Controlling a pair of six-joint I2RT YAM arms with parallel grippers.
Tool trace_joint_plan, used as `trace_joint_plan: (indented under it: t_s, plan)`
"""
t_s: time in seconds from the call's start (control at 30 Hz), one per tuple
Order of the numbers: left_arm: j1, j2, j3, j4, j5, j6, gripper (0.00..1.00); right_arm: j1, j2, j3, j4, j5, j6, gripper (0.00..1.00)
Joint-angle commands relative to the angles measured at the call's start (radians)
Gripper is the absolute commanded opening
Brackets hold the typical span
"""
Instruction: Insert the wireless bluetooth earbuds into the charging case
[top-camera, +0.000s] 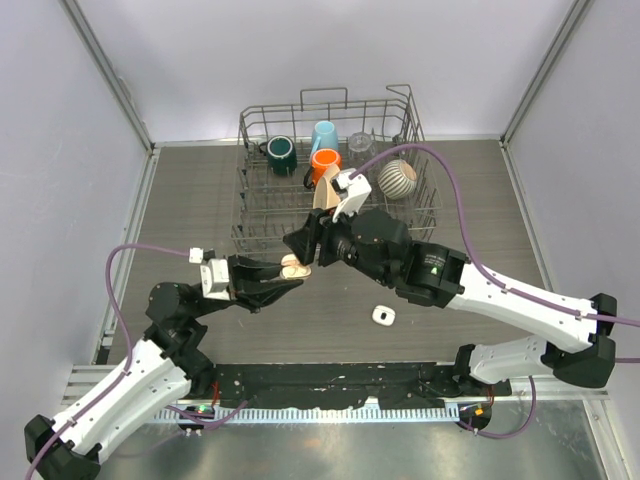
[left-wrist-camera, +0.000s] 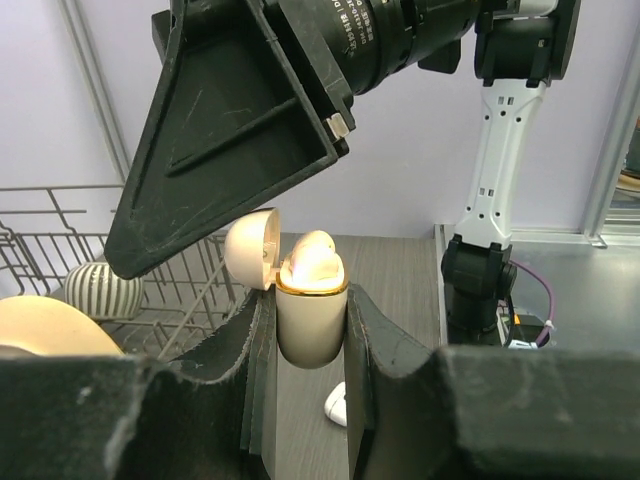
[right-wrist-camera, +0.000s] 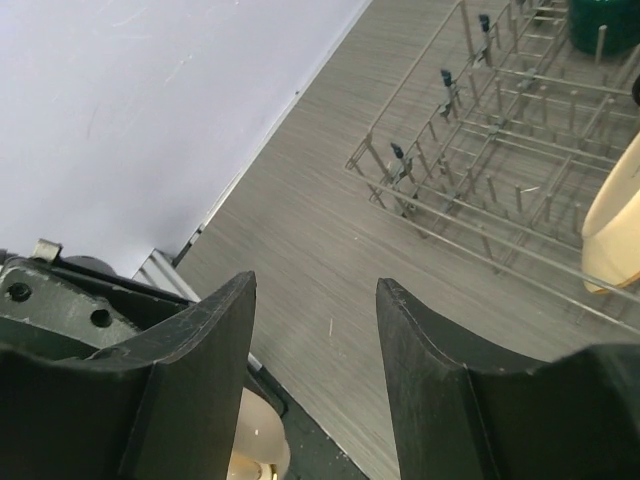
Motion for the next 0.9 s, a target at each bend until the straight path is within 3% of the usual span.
trace_joint_plan:
  t_s: [0.0,0.33,0.37,0.47,0.5,0.57,0.7,0.87]
  plan:
    - [0.0,0.003,0.041,0.0,-0.015,0.018,0.0,-0.003,-0.021,0.005,-0.01,-0.11,0.015,0.57]
    - [0.0,-0.006,0.029,-0.046,-0.14,0.017,0.0,-0.003,-0.232,-0.246,0.05,-0.172,0.08,0.57]
    - [0.0,0.002,0.03,-0.055,-0.152,0.009,0.0,-0.003,-0.249,-0.26,0.038,-0.146,0.092,0.57]
    - [-0.002,0.037,0.05,-0.1,-0.147,-0.016,0.0,-0.003,-0.32,-0.304,-0.039,0.099,0.188,0.57]
    - [0.0,0.048,0.055,-0.112,-0.129,-0.023,0.0,-0.004,-0.34,-0.315,-0.109,0.268,0.228,0.57]
    - [-0.002,0.085,0.069,-0.153,-0.114,-0.069,0.0,-0.004,-0.408,-0.353,-0.163,0.379,0.328,0.57]
    - [-0.025,0.151,0.096,-0.282,-0.133,-0.12,0.0,-0.004,-0.539,-0.429,-0.174,0.453,0.373,0.57]
    - [-0.166,0.22,0.083,-0.385,-0.275,-0.121,0.0,-0.004,-0.634,-0.495,-0.218,0.499,0.445,0.57]
